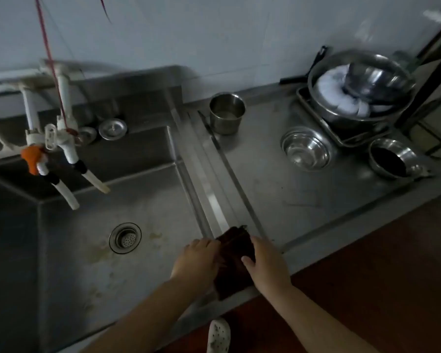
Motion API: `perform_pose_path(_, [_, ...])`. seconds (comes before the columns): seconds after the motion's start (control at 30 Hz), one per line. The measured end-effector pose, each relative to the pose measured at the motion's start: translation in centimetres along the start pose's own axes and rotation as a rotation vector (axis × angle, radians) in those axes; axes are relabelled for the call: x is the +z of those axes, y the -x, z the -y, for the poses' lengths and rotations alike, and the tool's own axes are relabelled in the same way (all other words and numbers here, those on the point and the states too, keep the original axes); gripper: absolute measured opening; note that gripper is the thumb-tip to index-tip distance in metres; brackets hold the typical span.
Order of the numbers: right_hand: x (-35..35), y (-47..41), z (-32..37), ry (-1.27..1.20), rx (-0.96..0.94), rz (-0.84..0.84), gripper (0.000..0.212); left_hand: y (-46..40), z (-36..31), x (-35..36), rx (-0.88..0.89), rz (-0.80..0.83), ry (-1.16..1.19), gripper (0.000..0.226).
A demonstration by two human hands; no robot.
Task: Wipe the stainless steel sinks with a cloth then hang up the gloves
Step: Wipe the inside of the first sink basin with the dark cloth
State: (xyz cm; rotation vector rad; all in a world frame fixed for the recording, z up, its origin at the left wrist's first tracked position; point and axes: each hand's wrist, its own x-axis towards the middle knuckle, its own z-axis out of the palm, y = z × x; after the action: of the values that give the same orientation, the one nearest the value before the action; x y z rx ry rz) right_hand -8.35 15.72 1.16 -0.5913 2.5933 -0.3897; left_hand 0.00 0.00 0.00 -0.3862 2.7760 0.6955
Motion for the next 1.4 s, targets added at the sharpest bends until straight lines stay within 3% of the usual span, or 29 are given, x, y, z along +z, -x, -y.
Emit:
perform_pose_path(0.2, [0.9, -2.2, -0.2, -0.215, 0.046, -0.045, 0.046, -2.3, -1.2, 1.8, -0.103, -0.079, 0.165, 0.063])
perform_pose_path(0.37, [0.9, -2.8, 0.2, -0.225, 0.077, -0.071, 0.035, -2.7, -0.7, 2.3, -0.159, -0.099, 0.237, 0.069])
perform_pose_path(0.5, [0.8, -2.3, 2.0, -0.060, -0.096, -0.066, 0.012, -2.4, 0.1, 1.8, -0.175, -0.071, 0.287, 0.059])
perform_pose_path(0.57, [0.7, -2.2, 3.7, -0.028, -0.177, -0.024, 0.011, -1.7, 1.3, 1.1, -0.192, -0.098, 0.304, 0.054])
perform_pose_path(0.7, [0.8, -1.8, 8.2, 0.024, -0.375, 0.042, 0.015, 0.5, 5.3, -1.5, -0.113, -0.174, 0.340, 0.071])
perform_pose_path(0.73, [0.8, -1.8, 9.4, 0.035, -0.426, 0.051, 0.015, 0.9, 6.4, -2.4, -0.078, -0.176, 0.352, 0.067])
perform_pose_path(0.83, [1.2, -2.1, 13.0, 0.008, -0.480, 0.089, 0.015, 2.1, 9.7, -4.5, -0.020, -0.154, 0.330, 0.024])
perform_pose_path(0.93, [2.4, -3.0, 15.6, -0.055, -0.415, 0.165, 0.025, 3.4, 12.8, -5.2, -0.142, -0.134, 0.334, 0.012])
perform_pose_path(1.07, [5.4, -5.2, 17.6, -0.008, -0.354, 0.300, 0.005, 3.7, 16.0, -4.7, -0.243, -0.178, 0.372, 0.005])
perform_pose_path(1.17, [7.5, -7.7, 18.0, -0.014, -0.330, 0.361, 0.004, 3.0, 17.7, -3.8, -0.328, -0.187, 0.388, 0.009])
perform_pose_path(1.4, [9.6, -17.2, 18.5, 0.207, -0.472, 0.227, 0.007, 1.3, 22.3, -1.5, -0.490, -0.205, 0.427, 0.030])
